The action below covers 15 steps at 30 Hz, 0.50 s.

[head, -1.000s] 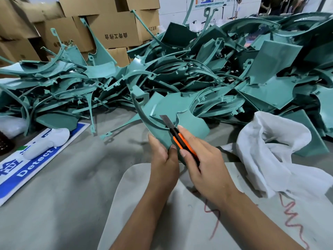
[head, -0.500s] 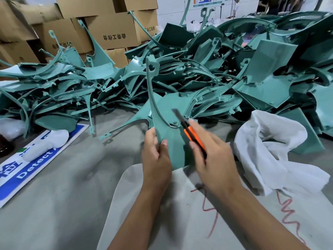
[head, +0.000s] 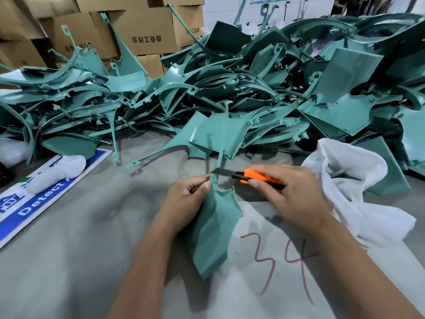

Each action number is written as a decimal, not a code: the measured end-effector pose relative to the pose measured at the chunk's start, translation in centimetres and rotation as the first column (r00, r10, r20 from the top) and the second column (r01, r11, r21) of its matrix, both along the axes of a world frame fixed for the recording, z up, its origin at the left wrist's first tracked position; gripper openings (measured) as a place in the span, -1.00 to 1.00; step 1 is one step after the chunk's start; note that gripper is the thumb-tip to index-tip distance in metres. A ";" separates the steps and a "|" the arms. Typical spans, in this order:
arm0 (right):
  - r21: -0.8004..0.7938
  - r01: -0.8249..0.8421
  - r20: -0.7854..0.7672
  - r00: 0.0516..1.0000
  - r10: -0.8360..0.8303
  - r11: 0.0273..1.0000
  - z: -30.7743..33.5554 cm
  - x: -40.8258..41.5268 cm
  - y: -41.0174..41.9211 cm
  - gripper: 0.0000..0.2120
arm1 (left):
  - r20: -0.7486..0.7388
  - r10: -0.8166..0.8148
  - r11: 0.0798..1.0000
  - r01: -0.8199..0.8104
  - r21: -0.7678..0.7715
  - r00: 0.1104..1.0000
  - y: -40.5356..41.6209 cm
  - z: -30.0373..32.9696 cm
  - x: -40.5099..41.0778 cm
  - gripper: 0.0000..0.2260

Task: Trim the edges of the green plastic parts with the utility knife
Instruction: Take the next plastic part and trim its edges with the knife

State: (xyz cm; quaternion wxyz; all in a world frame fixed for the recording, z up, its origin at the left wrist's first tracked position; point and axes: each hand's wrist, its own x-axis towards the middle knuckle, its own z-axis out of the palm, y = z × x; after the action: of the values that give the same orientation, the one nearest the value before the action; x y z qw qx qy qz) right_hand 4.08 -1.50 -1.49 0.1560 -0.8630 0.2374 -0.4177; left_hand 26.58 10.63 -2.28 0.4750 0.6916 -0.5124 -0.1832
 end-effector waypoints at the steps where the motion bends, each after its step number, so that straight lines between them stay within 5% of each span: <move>1: 0.006 -0.006 -0.054 0.999 0.007 1.000 0.0 0.1 0.1 -0.75 | 0.057 -0.007 1.000 0.006 0.023 0.998 0.0 -0.1 0.0 -0.73; 12: -0.046 0.121 -0.107 0.986 -0.126 0.992 -0.8 0.2 -0.3 -0.72 | 0.151 -0.029 0.990 0.007 0.143 0.988 0.0 -0.1 -0.4 -0.84; 15: -0.020 0.065 -0.166 0.984 -0.067 0.998 -0.8 0.5 -0.1 -0.74 | 0.176 -0.031 0.982 -0.003 0.189 0.984 -0.3 -0.5 -0.1 -0.68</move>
State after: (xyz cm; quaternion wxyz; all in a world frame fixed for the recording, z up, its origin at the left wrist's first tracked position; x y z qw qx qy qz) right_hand 4.61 -1.57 -2.34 0.1154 -0.8877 0.2752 -0.3506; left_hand 26.47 10.38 -2.75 0.3582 0.7434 -0.5380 -0.1718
